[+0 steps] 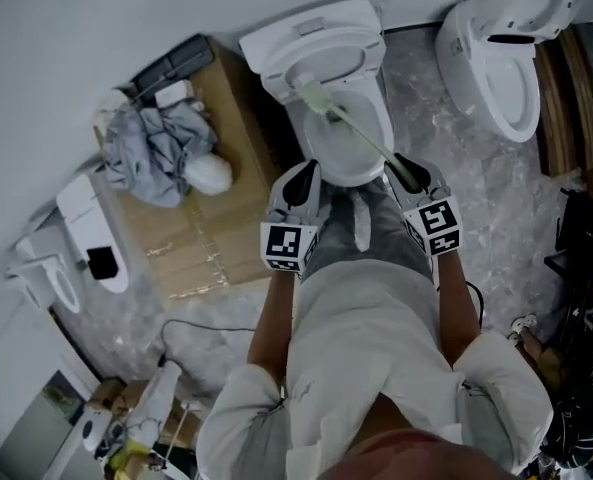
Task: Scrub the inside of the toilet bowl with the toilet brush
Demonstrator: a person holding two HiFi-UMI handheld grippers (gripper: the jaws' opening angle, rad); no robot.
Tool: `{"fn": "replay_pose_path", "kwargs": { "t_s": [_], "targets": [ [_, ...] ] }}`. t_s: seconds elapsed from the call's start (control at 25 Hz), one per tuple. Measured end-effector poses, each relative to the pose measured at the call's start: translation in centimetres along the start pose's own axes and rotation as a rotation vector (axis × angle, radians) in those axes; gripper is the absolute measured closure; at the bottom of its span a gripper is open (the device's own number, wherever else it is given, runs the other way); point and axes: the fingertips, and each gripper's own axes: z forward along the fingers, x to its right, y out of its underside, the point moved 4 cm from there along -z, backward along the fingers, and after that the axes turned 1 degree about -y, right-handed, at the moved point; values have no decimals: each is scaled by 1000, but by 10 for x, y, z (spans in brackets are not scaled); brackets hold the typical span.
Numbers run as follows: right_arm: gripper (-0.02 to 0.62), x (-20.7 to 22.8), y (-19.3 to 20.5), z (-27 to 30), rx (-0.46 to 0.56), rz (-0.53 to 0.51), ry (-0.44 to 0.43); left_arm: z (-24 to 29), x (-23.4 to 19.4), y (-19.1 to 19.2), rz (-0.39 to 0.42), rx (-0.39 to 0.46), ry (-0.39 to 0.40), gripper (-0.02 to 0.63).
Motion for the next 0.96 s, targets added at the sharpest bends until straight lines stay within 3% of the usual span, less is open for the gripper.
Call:
{"fn": "replay_pose_path", "kwargs": {
  "t_s": [0.44, 0.96],
  "targets": [
    [502, -19, -58, -19, 141, -104, -36, -16, -8, -42, 33, 89, 3, 589],
    [502, -31, -74, -37, 221, -159, -58, -34, 4, -47, 46, 122, -16, 589]
  ]
}}
